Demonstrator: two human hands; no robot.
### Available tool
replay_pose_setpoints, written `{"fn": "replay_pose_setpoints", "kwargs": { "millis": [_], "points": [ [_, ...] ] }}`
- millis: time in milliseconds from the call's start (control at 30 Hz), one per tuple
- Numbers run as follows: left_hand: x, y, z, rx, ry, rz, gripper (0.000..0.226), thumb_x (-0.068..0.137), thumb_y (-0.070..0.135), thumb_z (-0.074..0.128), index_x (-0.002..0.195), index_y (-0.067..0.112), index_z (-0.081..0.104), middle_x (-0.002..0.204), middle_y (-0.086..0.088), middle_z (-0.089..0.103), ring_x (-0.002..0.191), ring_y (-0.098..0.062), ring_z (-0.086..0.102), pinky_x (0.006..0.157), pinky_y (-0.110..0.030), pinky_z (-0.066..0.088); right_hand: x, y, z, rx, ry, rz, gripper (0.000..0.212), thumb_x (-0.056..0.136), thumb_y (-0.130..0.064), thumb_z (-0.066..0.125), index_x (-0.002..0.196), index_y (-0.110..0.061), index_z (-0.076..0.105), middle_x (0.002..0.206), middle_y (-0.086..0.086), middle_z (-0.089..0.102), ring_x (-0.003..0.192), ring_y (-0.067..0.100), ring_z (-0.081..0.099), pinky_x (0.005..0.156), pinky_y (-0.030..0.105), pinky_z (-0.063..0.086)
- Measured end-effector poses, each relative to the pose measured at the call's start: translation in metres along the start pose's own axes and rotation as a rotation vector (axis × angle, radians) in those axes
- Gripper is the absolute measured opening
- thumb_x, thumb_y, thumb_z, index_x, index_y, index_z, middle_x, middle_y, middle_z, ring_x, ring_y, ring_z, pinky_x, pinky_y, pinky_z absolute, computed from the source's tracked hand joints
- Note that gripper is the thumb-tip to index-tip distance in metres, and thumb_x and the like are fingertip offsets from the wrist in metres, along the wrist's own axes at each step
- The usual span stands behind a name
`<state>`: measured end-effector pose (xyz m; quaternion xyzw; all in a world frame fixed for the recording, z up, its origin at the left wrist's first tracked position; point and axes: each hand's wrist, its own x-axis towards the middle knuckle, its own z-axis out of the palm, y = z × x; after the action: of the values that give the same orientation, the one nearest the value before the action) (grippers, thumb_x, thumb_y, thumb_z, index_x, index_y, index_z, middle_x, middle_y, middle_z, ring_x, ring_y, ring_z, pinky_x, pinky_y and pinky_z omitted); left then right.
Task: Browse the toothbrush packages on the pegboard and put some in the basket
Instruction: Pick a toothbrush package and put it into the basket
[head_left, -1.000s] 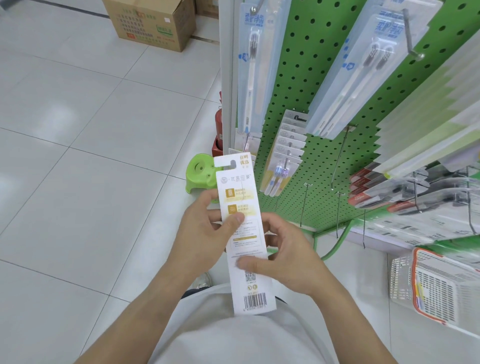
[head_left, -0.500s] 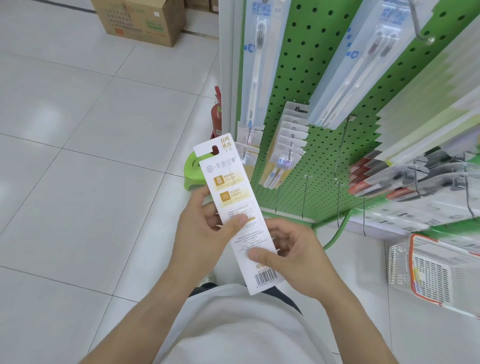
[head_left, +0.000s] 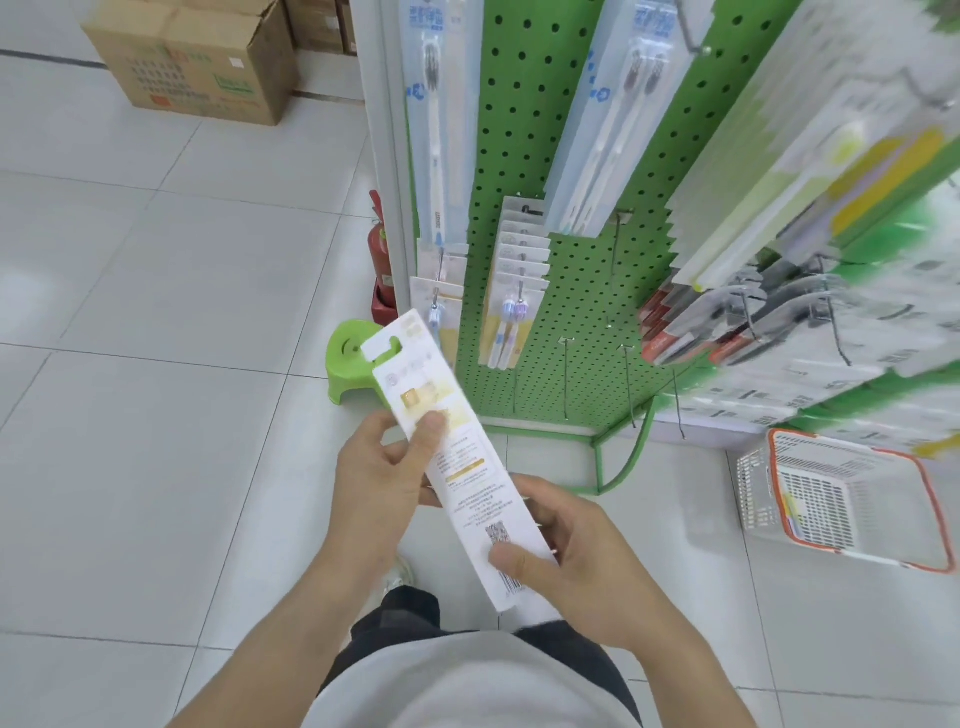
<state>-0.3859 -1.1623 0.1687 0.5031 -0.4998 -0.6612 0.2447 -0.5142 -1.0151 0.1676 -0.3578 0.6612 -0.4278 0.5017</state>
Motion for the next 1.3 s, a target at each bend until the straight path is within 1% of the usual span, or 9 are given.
{"fn": "replay_pose_setpoints", "kwargs": {
  "millis": [233,400,600,700,800,900,1033,1200,1300],
  "points": [
    [-0.038,-0.021,0.066,0.017,-0.042,-0.025,0.018,0.094,0.017,0.068,0.109,0.007,0.065,0.087,-0.008,0.079,0.073,-0.025,0.076,0.056,-0.034,0.062,-0.067,0.037,-0.056,0.031,-0.004,-0.026,0.053,0.093,-0.002,0.066,0.126,-0.043,0.066,0.116,-0.004,0.073,0.103,0.018,0.067,0.08,0.031,0.052],
    [-0.086,-0.041,0.134,-0.042,-0.019,-0.042,0.024,0.098,0.024,0.064,0.109,0.003,0.064,0.082,-0.007,0.078,0.069,-0.022,0.075,0.053,-0.031,0.058,-0.133,0.065,-0.107,-0.01,0.007,-0.035,0.051,0.097,-0.003,0.062,0.128,-0.044,0.065,0.12,-0.01,0.071,0.102,0.01,0.065,0.081,0.027,0.047],
    [-0.132,-0.076,0.23,-0.153,-0.069,-0.157,0.044,0.102,0.049,0.045,0.115,0.008,0.058,0.103,-0.013,0.066,0.093,-0.026,0.069,0.078,-0.043,0.063,-0.19,0.121,-0.149,-0.29,0.225,-0.091,0.069,0.103,-0.01,0.052,0.14,-0.066,0.039,0.1,-0.007,0.048,0.088,0.009,0.05,0.079,0.01,0.038],
    [-0.153,-0.094,0.282,0.005,-0.144,-0.133,0.026,0.105,0.03,0.051,0.107,0.005,0.057,0.094,-0.015,0.064,0.095,-0.028,0.068,0.078,-0.04,0.062,-0.214,0.151,-0.167,-0.526,0.288,-0.149,0.079,0.101,-0.009,0.047,0.148,-0.066,0.019,0.113,-0.018,0.035,0.098,0.008,0.044,0.084,0.01,0.04],
    [-0.162,-0.107,0.323,0.098,-0.141,-0.111,0.012,0.1,0.003,0.05,0.104,0.002,0.061,0.098,-0.02,0.072,0.089,-0.03,0.074,0.071,-0.041,0.064,-0.233,0.176,-0.197,-0.595,0.346,-0.162,0.068,0.098,-0.027,0.051,0.15,-0.06,0.022,0.115,-0.021,0.03,0.107,0.003,0.038,0.089,0.015,0.041],
    [-0.164,-0.112,0.363,0.13,-0.151,-0.107,0.014,0.097,-0.002,0.053,0.101,0.001,0.067,0.09,-0.019,0.075,0.082,-0.034,0.074,0.068,-0.046,0.064,-0.248,0.192,-0.236,-0.514,0.394,-0.117,0.054,0.092,-0.057,0.054,0.144,-0.056,0.038,0.122,-0.032,0.029,0.12,0.004,0.038,0.099,0.022,0.039],
    [-0.154,-0.122,0.43,0.105,-0.185,-0.121,0.012,0.097,0.002,0.059,0.095,0.0,0.07,0.084,-0.018,0.076,0.075,-0.029,0.074,0.07,-0.046,0.063,-0.259,0.211,-0.297,-0.254,0.536,-0.025,0.043,0.091,-0.046,0.07,0.13,-0.046,0.053,0.126,-0.021,0.043,0.118,0.0,0.053,0.084,0.01,0.046],
    [-0.123,-0.153,0.544,0.078,-0.283,-0.188,0.017,0.1,0.012,0.06,0.098,0.003,0.074,0.087,-0.013,0.078,0.083,-0.03,0.076,0.073,-0.037,0.063,-0.255,0.243,-0.403,0.075,0.633,0.255,0.043,0.08,-0.03,0.085,0.114,-0.036,0.059,0.09,-0.006,0.067,0.06,0.016,0.069,0.05,0.023,0.049],
    [-0.109,-0.173,0.624,0.146,-0.487,-0.289,0.018,0.101,0.01,0.057,0.107,0.0,0.07,0.094,-0.015,0.078,0.084,-0.029,0.077,0.076,-0.039,0.063,-0.245,0.269,-0.475,0.114,0.764,0.31,0.041,0.08,-0.028,0.086,0.109,-0.036,0.059,0.089,0.0,0.068,0.057,0.02,0.068,0.047,0.027,0.049]
  ]
}}
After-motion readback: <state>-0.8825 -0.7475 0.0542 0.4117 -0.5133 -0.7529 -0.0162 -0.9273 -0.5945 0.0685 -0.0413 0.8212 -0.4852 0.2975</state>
